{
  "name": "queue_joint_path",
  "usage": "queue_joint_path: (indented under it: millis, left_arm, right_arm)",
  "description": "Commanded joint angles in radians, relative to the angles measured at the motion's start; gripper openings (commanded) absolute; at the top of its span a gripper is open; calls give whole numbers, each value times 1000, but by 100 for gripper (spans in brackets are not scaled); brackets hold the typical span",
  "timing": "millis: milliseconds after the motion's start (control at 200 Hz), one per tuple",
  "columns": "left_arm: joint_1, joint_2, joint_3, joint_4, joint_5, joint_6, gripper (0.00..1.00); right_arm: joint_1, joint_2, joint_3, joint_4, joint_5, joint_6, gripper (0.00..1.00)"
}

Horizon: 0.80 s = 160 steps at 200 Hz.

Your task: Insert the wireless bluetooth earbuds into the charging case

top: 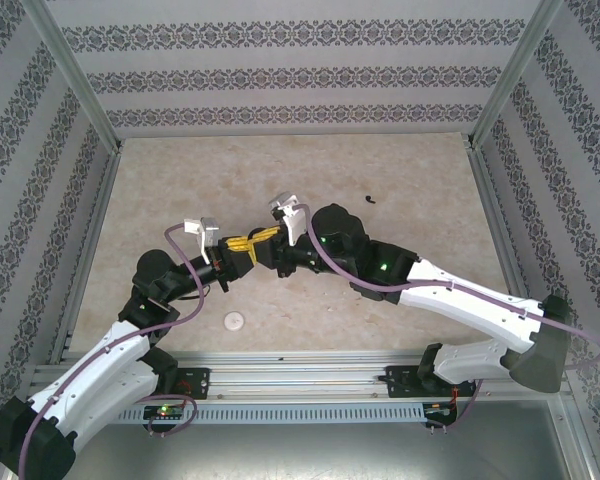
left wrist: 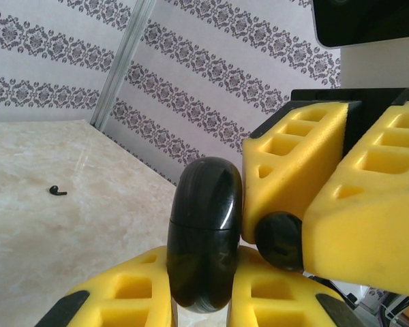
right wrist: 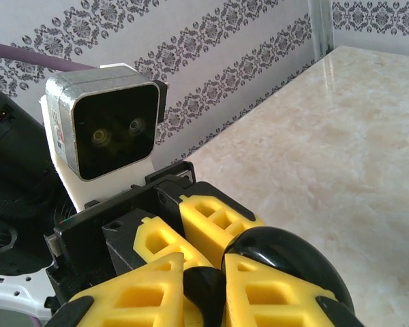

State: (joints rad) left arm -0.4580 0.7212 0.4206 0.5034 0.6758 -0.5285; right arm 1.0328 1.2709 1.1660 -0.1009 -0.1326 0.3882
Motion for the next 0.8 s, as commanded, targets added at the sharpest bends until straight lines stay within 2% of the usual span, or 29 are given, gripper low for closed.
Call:
queue_joint_path:
  millis: [0, 230, 485, 794]
  left_arm:
    - [-7, -18, 7, 69, 58, -5, 0]
    - [-7, -32, -6, 75, 73, -22, 0]
    - [-7, -35, -13, 71, 62, -21, 0]
    - [-7, -32, -7, 37, 30, 1, 0]
  right_arm:
    - [-51, 12, 35, -24, 63, -38, 17]
    - [-118, 31, 73, -25, 9, -34, 17]
    - [-137, 54, 107, -44, -27, -31, 17]
    - [-133, -53, 35, 23, -44, 39, 17]
